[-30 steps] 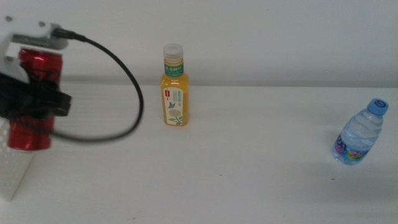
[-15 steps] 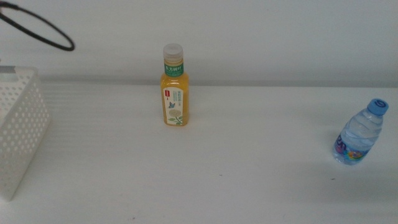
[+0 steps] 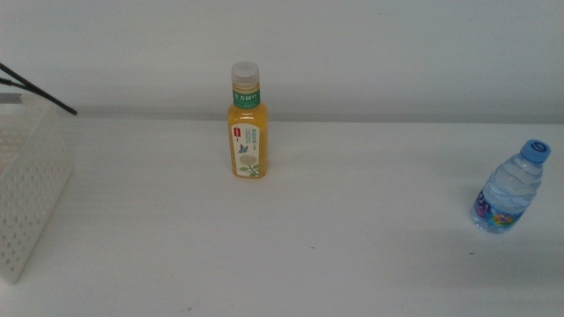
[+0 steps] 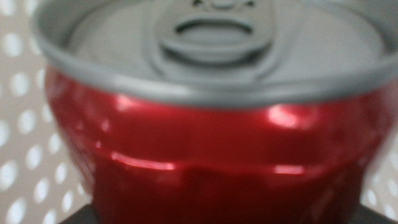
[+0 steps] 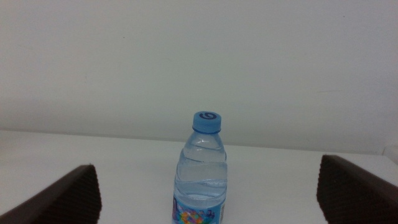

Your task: Use arms to grab the bottles and put them into the dustbin to the left of the table.

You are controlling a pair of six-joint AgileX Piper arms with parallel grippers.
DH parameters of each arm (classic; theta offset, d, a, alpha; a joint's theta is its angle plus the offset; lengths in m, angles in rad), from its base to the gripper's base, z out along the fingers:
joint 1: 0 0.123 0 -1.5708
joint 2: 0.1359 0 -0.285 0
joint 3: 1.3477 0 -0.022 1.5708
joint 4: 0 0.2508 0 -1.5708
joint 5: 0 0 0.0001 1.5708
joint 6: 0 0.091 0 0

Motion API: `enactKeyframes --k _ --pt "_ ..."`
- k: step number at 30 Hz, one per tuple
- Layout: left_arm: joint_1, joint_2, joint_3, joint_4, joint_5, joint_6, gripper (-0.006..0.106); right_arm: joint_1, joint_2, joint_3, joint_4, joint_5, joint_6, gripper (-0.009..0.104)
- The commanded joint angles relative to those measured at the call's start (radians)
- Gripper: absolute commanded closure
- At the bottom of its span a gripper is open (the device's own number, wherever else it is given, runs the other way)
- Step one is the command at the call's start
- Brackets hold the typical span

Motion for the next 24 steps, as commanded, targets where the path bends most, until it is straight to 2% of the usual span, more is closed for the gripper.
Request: enactKeyframes --k 1,6,13,16,20,24 --pt "0.0 0.018 -0.015 0.003 -0.028 0.007 0.098 -0.007 -0.038 0.042 -0.006 -0.012 -0.002 0.002" --pt "0.0 0.052 -0.015 0.012 -0.039 0.007 0.082 -0.007 -0.038 0.042 -0.006 -0.012 -0.002 0.002" --pt "0.0 0.051 -0.015 -0.005 -0.024 0.017 0.027 -0.007 -0.038 0.042 -0.006 -0.012 -0.002 0.002" --pt "0.0 0.023 -0.018 0.003 0.011 0.012 0.008 -0.007 -0.038 0.042 -0.006 -0.012 -0.002 0.002" --pt "-0.008 -0.059 -0.018 -0.016 0.07 -0.035 0.007 -0.007 -0.038 0.042 -0.006 -0.012 -0.002 0.002" --pt "-0.009 -0.188 -0.018 -0.134 0.075 -0.032 0.007 -0.007 -0.038 0.042 -0.006 -0.012 -0.002 0.002"
